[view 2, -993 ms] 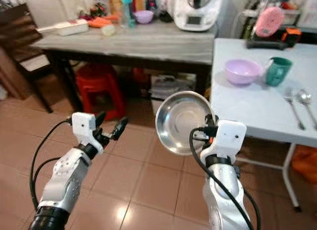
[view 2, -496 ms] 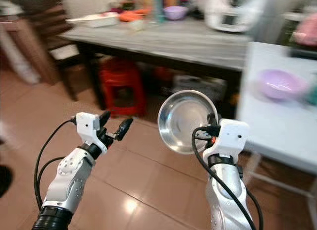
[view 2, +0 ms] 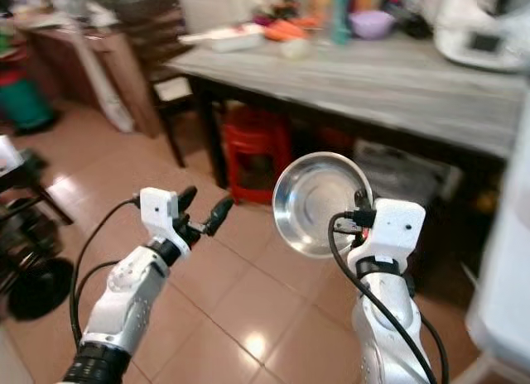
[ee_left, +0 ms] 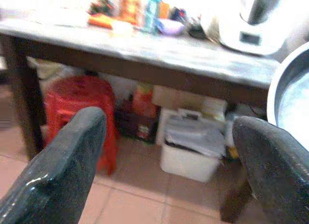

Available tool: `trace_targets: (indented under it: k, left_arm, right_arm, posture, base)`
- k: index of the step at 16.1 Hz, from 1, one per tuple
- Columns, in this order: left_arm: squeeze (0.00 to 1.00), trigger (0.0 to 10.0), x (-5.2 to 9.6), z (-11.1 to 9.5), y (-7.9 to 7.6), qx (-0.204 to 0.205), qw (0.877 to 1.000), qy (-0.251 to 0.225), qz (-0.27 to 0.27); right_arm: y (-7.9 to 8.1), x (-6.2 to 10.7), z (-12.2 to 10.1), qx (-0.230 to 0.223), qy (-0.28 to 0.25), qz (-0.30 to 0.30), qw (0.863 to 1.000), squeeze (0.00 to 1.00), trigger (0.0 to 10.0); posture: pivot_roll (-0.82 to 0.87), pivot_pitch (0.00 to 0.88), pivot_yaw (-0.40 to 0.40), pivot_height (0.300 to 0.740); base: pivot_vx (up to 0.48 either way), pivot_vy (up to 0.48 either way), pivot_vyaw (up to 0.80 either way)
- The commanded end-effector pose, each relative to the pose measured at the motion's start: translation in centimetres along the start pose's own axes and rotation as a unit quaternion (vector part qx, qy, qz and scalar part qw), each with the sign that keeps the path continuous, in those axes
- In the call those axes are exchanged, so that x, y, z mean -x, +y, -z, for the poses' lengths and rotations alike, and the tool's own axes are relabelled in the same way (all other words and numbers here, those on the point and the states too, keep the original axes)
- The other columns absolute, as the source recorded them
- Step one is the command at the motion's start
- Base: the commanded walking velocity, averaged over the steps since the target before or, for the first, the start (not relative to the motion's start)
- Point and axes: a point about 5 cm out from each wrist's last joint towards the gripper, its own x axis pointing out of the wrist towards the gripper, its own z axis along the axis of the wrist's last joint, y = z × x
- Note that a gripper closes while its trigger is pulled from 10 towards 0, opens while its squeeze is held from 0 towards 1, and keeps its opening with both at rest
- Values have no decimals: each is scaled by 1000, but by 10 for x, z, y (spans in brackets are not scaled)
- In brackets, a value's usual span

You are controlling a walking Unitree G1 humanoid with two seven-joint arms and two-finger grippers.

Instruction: Setting the table

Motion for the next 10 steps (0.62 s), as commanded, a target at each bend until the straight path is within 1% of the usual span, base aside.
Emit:
trace_targets:
  k: [1,5,10]
  left_arm:
    - [0,10000,6,-3,11,-10,1000,-1,-18]
    - [0,10000,5,-2,10,-10,1000,-1,-16]
    - [0,10000,5,-1,9,-10,1000,0,-16]
  right_arm:
    - [10,-1,-5,-13,-12,-14,1000,0,10000]
    - [9,-1,-3,-22,-5,-7,1000,0,10000]
    - [10,-2,-3,-24,-5,-8,1000,0,10000]
  posture:
    - [-180,11,59,740]
    - [-182,13,58,740]
    - [-181,11,57,740]
  base:
    - [326,0,425]
    - [324,0,0]
    - [322,0,-784]
